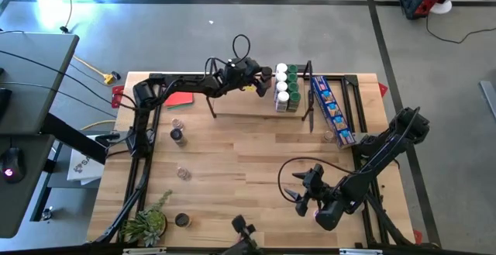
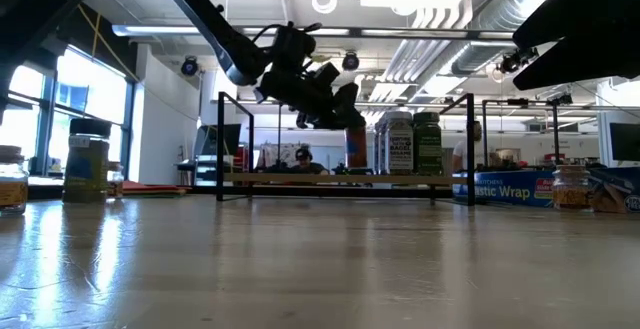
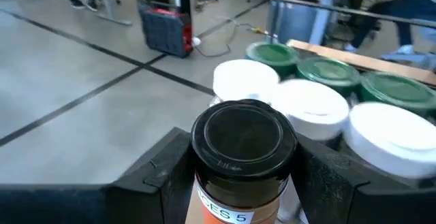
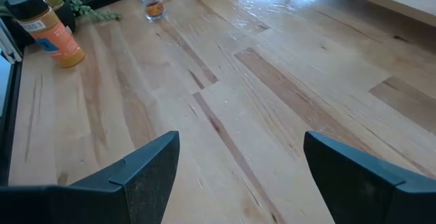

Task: Shelf spices
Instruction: Put the top right black seasoning bottle on the shelf, then put the top left black seasoning bottle on the shelf aligned with the other black seasoning bottle

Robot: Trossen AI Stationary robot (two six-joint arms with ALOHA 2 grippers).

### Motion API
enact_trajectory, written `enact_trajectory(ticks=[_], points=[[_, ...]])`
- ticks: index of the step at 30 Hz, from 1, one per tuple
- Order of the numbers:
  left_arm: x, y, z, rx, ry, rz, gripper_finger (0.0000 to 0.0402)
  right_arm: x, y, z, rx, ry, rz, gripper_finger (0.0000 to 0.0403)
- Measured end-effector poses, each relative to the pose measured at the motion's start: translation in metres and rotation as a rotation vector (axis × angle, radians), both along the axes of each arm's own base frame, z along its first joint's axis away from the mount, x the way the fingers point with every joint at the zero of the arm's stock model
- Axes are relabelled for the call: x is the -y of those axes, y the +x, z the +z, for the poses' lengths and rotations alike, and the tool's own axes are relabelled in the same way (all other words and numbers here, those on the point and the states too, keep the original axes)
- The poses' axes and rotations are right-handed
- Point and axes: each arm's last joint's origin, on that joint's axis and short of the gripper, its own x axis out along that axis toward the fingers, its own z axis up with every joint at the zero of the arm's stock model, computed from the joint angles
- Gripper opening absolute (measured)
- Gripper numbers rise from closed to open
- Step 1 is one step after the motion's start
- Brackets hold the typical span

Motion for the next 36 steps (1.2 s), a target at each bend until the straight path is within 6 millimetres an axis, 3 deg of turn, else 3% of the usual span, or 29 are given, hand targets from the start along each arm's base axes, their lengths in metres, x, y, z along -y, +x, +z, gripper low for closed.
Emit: enact_trajectory(ticks=[4,17,25,31,36], points=[[-0.002,-0.001,-0.002,-0.022,0.012,0.070,0.0207,0.000,0.000,0.000,-0.001,0.001,0.001,0.0309],[-0.004,0.000,-0.012,-0.044,0.012,0.057,0.0240,0.000,0.000,0.000,-0.002,0.012,0.000,0.0309],[-0.004,0.001,0.000,0.009,0.052,0.028,0.0258,0.000,0.000,0.000,-0.001,0.014,-0.002,0.0309],[0.009,0.001,0.041,-0.010,0.051,-0.029,0.0260,0.000,0.000,0.000,-0.001,0.014,-0.002,0.0309],[0.055,-0.020,0.093,-0.284,0.055,-0.103,0.0250,0.000,0.000,0.000,-0.001,0.014,-0.001,0.0309]])
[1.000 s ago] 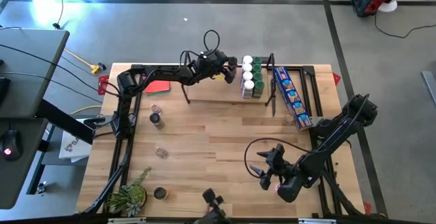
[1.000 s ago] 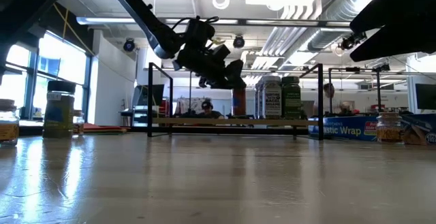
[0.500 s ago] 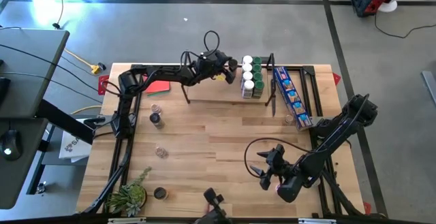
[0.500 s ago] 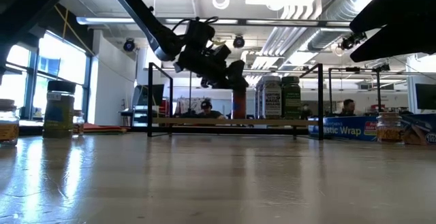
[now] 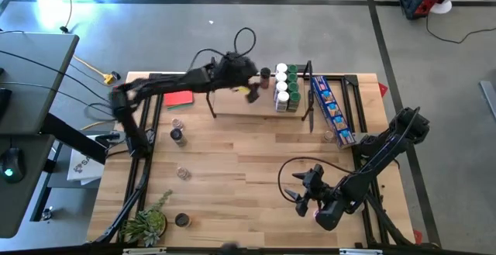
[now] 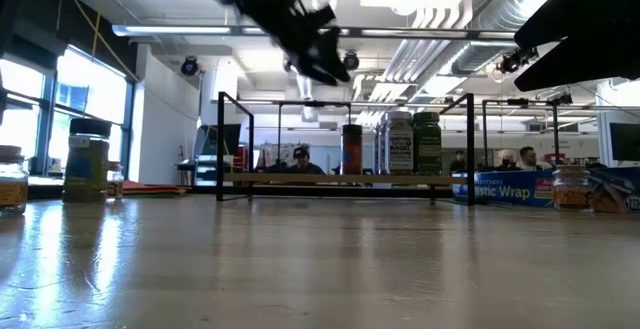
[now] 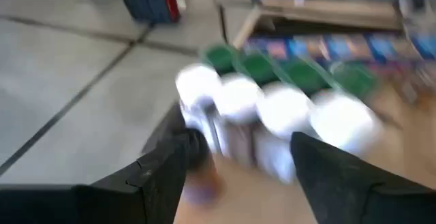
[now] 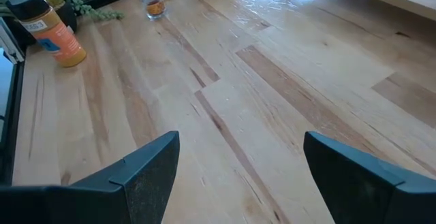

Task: Shelf spices
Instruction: Put the top left black seasoning bottle on the shelf aligned with the other black seasoning bottle

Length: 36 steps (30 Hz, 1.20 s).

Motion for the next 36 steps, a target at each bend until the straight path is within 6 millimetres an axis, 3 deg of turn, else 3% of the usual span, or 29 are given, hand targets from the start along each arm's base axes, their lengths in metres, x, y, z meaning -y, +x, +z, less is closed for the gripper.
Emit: enact_trajectory(ticks=[3,6,9,13,17,24,29,36], points=[[0.046,-0.026,0.031,-0.157,0.038,0.006,0.0233,0.000,0.000,0.000,-0.001,-0.003,0.001,0.0309],[0.106,-0.055,0.057,-0.262,0.079,-0.006,0.0210,0.000,0.000,0.000,0.006,-0.021,0.000,0.0309],[0.171,-0.089,0.073,-0.211,0.153,0.012,0.0186,0.001,0.000,0.001,0.015,-0.050,-0.003,0.0309],[0.238,-0.136,0.063,-0.051,0.155,0.054,0.0158,0.001,0.000,0.001,0.021,-0.056,-0.006,0.0309],[0.277,-0.173,0.036,0.064,-0.030,0.012,0.0141,0.001,0.000,0.001,0.021,-0.055,-0.005,0.0309],[0.304,-0.207,-0.030,-0.068,-0.285,-0.077,0.0132,0.002,0.002,0.001,0.012,-0.075,0.000,0.0309],[0.287,-0.225,-0.064,-0.194,-0.396,0.159,0.0152,0.003,0.002,0.001,0.016,-0.069,-0.007,0.0309],[0.263,-0.251,-0.089,-0.316,-0.389,0.473,0.0233,0.002,0.003,0.001,0.015,-0.060,-0.004,0.0309]])
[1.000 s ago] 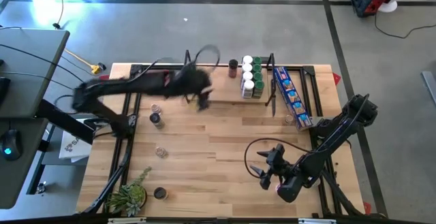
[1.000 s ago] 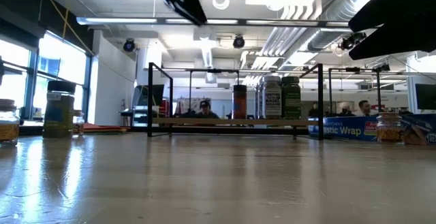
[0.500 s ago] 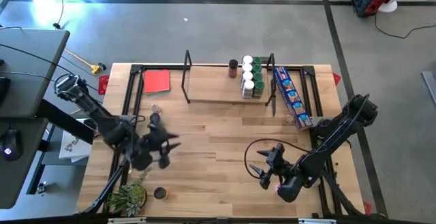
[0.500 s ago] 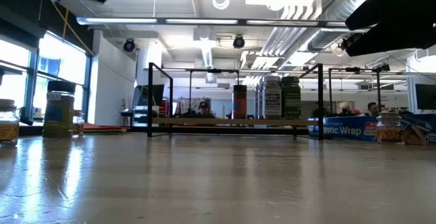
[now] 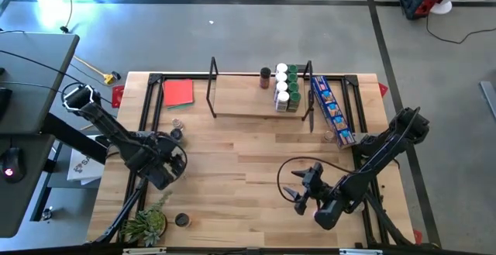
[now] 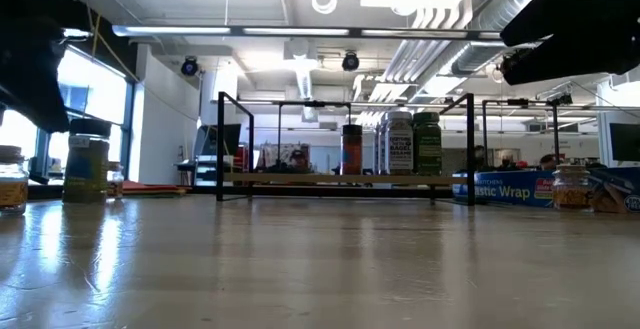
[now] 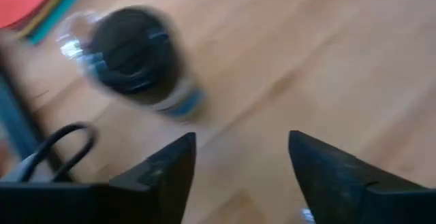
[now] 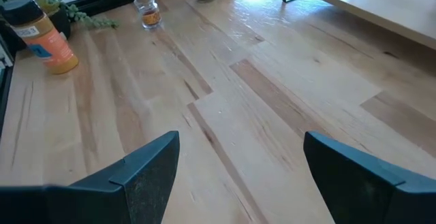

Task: Shelf spices
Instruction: Put the top left black seasoning bottle on the shelf aligned with the other black seasoning bottle

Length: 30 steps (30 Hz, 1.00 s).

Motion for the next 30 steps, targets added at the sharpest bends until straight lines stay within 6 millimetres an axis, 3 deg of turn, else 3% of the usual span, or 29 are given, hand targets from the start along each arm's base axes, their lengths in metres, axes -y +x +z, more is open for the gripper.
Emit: enact_trajectory(ticks=[4,7,14,21,30], points=[[-0.005,0.001,0.000,0.087,0.054,0.078,0.0277,0.000,0.000,0.000,0.005,0.005,0.001,0.0309],[-0.011,0.002,0.001,0.125,0.083,0.155,0.0289,0.000,0.000,0.000,0.005,0.004,0.001,0.0309],[-0.030,0.013,0.002,0.120,0.092,0.306,0.0291,-0.001,0.000,0.000,0.005,0.005,0.001,0.0309],[-0.042,0.017,0.011,-0.025,0.047,0.346,0.0291,-0.001,0.001,0.000,0.005,0.006,0.002,0.0309],[-0.057,0.021,0.012,-0.023,0.127,0.396,0.0291,-0.001,0.001,0.000,0.003,0.001,0.005,0.0309]])
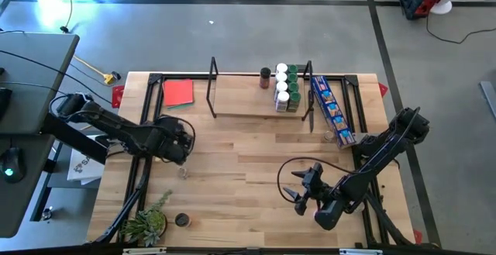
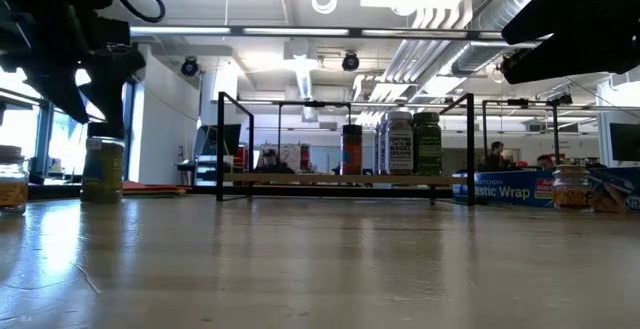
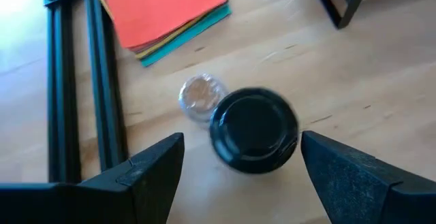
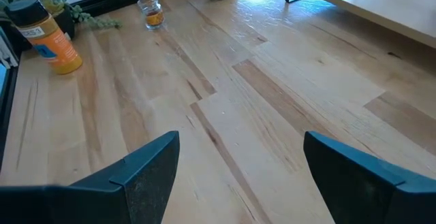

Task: Shelf spices
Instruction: Put the top left black seasoning bottle on the shelf aligned with the other black seasoning bottle

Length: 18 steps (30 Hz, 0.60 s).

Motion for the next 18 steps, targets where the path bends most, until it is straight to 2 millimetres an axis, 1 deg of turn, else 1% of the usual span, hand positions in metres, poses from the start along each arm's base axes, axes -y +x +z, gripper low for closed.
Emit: enact_trajectory(ticks=[5,10,14,18], points=[[-0.007,0.006,-0.002,0.013,0.004,-0.001,0.0291,0.000,0.000,0.000,-0.001,-0.001,0.000,0.0309],[-0.014,0.005,-0.015,-0.005,-0.007,0.018,0.0291,0.000,0.000,0.000,-0.001,-0.001,0.001,0.0309],[-0.015,0.007,-0.021,0.008,-0.009,0.003,0.0291,0.000,0.000,0.000,0.000,-0.001,0.000,0.0309],[-0.015,0.009,-0.022,0.016,-0.012,-0.015,0.0288,0.000,0.000,0.000,-0.001,-0.001,0.001,0.0309]])
